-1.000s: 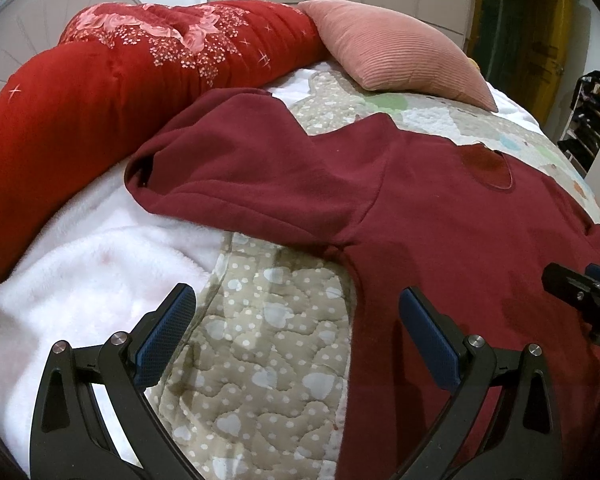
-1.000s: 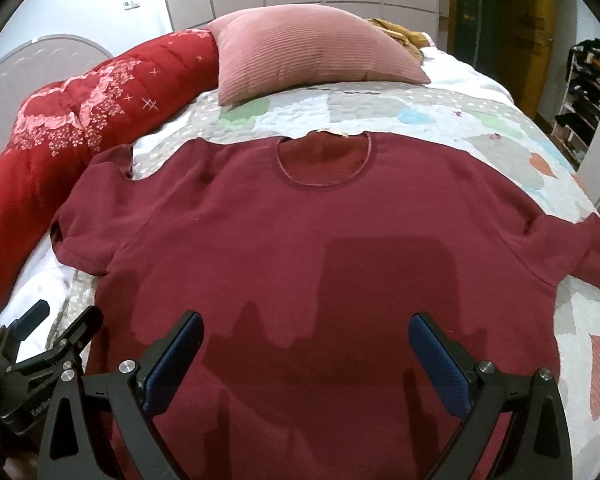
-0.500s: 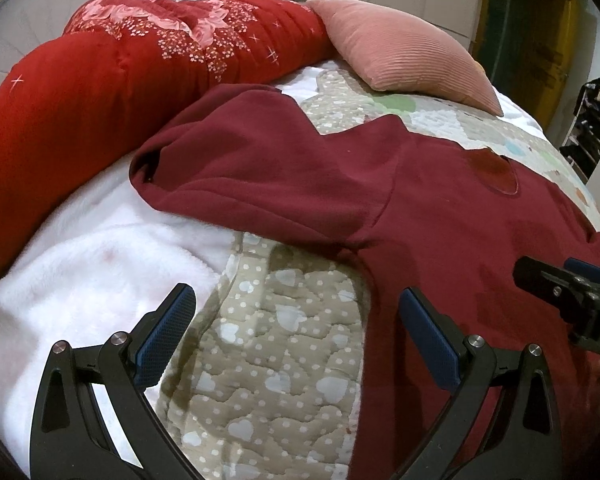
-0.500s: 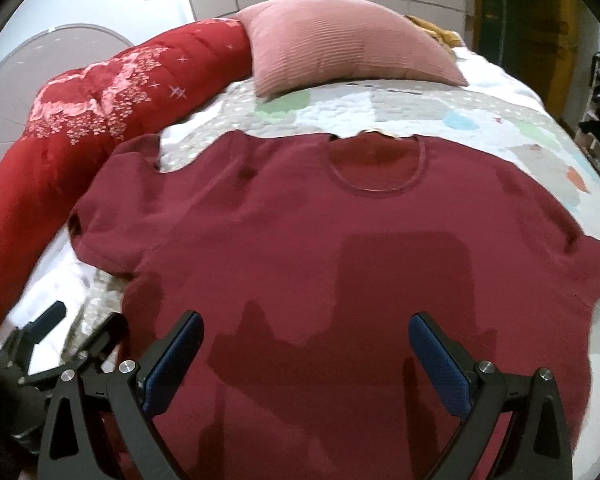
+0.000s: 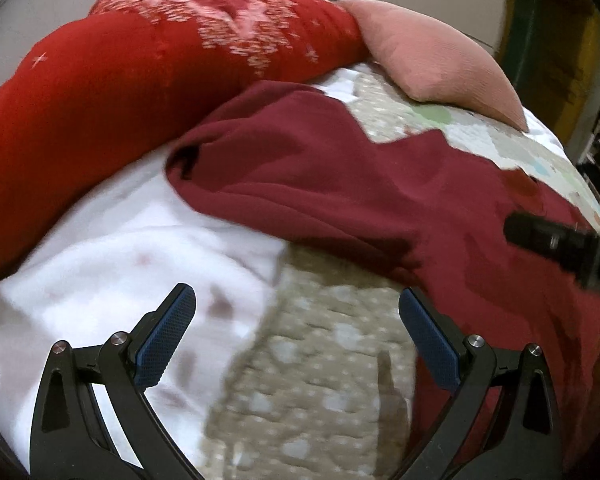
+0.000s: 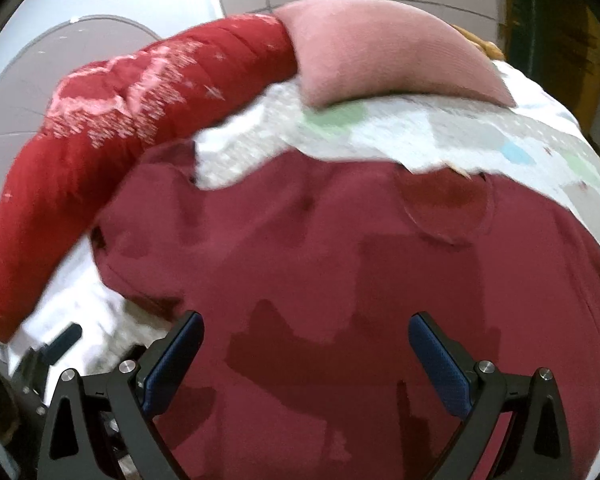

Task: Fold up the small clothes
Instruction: 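Grasp the sweater's sleeve cuff with the right gripper and lift it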

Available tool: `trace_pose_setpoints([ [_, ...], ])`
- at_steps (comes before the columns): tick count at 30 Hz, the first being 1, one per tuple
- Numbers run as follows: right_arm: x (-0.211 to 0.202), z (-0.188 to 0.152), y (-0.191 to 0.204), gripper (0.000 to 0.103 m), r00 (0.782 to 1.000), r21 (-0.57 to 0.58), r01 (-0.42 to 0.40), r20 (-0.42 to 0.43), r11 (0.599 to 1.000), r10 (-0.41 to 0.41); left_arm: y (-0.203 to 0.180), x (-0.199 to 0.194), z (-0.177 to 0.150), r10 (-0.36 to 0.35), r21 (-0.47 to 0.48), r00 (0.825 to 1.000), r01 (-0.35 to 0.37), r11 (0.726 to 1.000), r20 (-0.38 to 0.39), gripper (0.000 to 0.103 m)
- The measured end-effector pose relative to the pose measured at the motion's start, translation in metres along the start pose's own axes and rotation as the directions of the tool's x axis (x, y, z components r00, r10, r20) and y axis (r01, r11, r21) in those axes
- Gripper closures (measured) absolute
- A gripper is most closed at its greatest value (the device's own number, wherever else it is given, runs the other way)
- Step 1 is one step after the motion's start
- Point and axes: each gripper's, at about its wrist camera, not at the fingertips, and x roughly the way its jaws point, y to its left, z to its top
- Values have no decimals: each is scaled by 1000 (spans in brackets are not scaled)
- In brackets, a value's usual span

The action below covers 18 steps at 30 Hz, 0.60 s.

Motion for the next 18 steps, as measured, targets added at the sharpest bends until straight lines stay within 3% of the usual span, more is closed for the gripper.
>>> trace_pose_setpoints([
  [5, 14, 37, 29, 14, 993, -29, -113, 26, 993, 113, 19, 2, 4, 26, -57, 1000, -26, 998, -9, 1],
  [13, 66, 105, 67, 14, 985, -29, -171, 25, 985, 172, 21, 10, 5, 22, -53, 999, -24, 998, -36, 1],
  [18, 112, 133, 79, 14, 984, -35, -176, -20, 984, 176, 26, 16, 6, 21, -69, 998, -25, 997, -57, 1],
])
